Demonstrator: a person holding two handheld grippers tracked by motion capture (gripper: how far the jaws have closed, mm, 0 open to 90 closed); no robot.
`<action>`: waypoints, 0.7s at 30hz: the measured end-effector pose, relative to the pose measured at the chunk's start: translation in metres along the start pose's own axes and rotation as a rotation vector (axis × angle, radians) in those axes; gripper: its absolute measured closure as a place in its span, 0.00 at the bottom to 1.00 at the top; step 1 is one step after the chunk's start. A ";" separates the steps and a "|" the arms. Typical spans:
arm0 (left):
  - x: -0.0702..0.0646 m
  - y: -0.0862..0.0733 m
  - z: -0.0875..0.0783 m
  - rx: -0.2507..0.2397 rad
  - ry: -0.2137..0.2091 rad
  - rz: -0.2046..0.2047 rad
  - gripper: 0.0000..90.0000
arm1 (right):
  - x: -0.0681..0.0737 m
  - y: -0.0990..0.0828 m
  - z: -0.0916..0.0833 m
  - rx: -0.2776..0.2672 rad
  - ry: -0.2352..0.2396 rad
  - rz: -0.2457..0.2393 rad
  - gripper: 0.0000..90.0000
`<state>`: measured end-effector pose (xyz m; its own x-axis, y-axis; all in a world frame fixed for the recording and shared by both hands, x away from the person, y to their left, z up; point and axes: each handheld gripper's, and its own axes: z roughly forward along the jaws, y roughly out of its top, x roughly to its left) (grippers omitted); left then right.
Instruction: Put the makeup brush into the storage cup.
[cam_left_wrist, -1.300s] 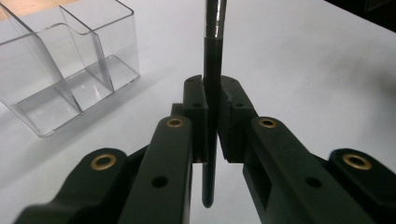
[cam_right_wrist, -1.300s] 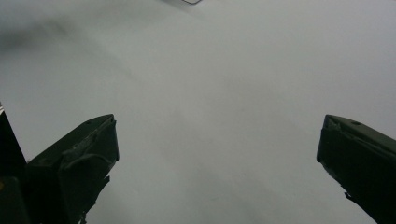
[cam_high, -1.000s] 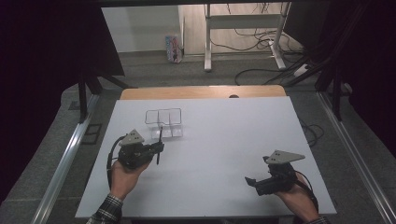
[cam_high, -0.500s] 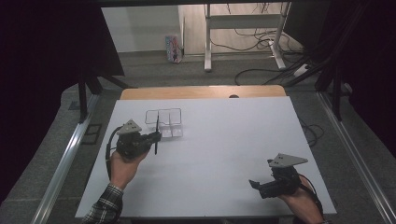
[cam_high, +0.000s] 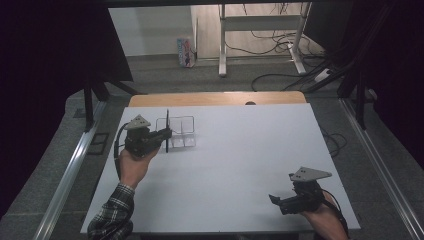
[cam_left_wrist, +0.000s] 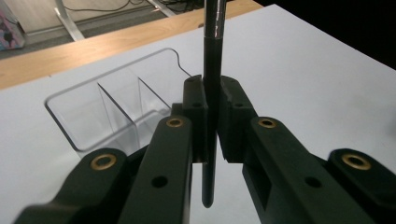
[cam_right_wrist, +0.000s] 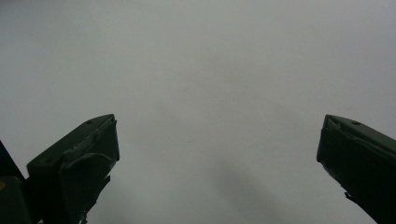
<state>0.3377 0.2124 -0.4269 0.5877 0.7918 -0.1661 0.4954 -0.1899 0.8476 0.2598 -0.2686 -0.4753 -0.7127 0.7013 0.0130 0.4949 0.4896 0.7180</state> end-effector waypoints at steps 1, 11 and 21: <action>0.001 0.002 0.000 -0.005 0.002 0.000 0.92 | 0.000 0.000 0.000 0.000 0.001 0.000 0.00; 0.009 0.020 0.005 -0.025 0.034 0.002 0.92 | 0.000 -0.004 -0.001 0.015 0.019 0.010 0.00; 0.012 0.034 0.015 -0.035 0.061 0.018 0.93 | 0.000 -0.006 -0.001 0.020 0.021 0.018 0.00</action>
<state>0.3717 0.2065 -0.4076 0.5553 0.8229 -0.1207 0.4618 -0.1843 0.8676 0.2567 -0.2724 -0.4791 -0.7135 0.6994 0.0407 0.5176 0.4871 0.7034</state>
